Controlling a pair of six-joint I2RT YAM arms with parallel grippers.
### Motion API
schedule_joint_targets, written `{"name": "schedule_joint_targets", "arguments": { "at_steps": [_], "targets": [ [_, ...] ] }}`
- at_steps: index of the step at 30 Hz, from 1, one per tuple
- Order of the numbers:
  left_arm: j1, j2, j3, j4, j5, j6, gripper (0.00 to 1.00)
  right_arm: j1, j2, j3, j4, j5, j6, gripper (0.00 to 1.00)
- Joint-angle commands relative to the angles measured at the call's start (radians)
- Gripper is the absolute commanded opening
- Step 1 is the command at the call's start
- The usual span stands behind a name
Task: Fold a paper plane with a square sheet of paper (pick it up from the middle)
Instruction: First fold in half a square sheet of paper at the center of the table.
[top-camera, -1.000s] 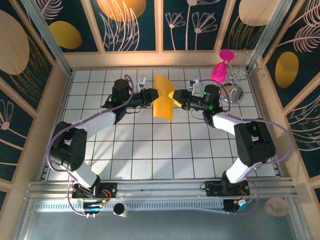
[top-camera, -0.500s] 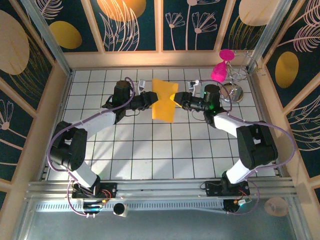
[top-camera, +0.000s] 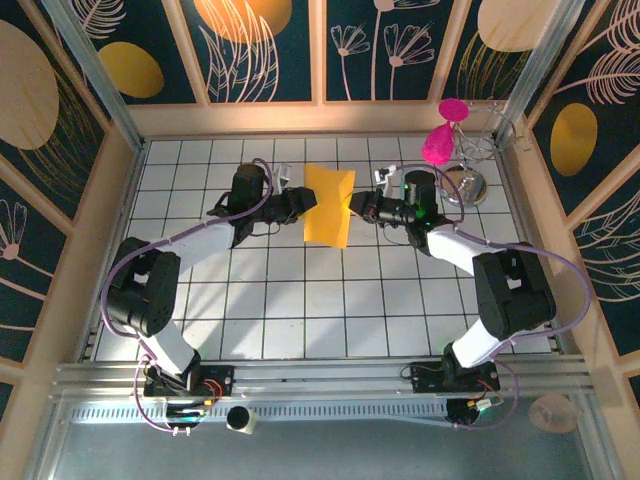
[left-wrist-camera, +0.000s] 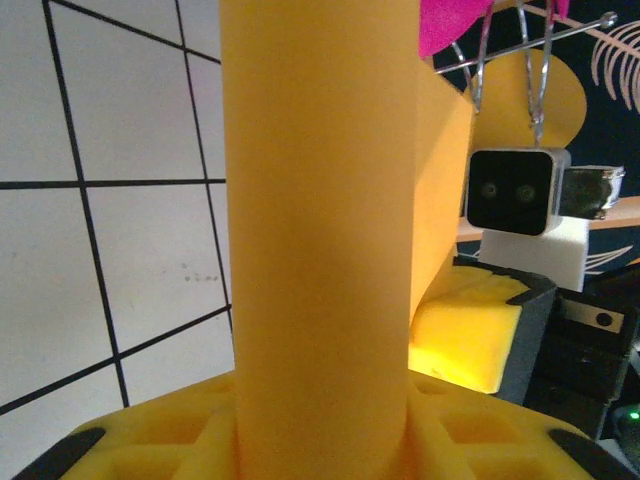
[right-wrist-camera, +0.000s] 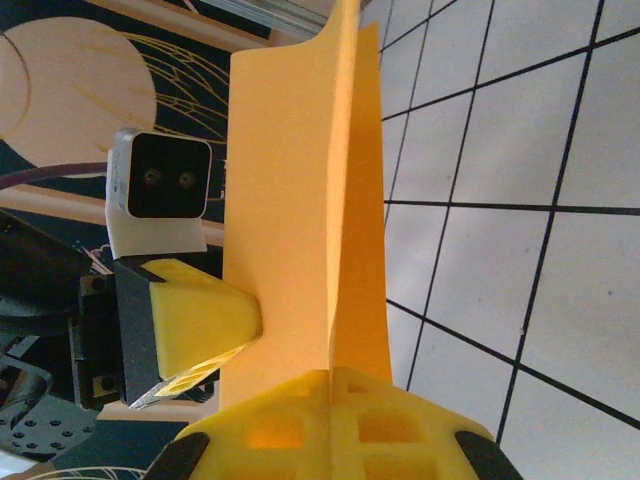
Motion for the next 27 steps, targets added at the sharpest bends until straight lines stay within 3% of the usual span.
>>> {"name": "schedule_joint_targets", "arguments": {
  "at_steps": [1,6,15,23,27],
  "targets": [
    [0.004,0.012,-0.021,-0.027,-0.010,0.016,0.48,0.008,0.010,0.048,-0.068,0.041,-0.032,0.02],
    [0.026,-0.004,-0.032,-0.128,-0.080,0.087,0.68,0.001,0.009,0.095,-0.180,0.072,-0.078,0.01],
    [0.069,-0.170,-0.033,-0.251,-0.307,0.158,0.81,-0.012,-0.032,0.240,-0.346,0.056,-0.143,0.00],
    [0.070,-0.157,-0.042,-0.208,-0.243,0.134,0.87,0.060,0.052,0.316,-0.355,0.057,-0.109,0.01],
    [0.069,-0.132,-0.084,-0.184,-0.219,0.117,0.93,0.077,0.143,0.295,-0.270,0.037,-0.045,0.01]
  ]
}}
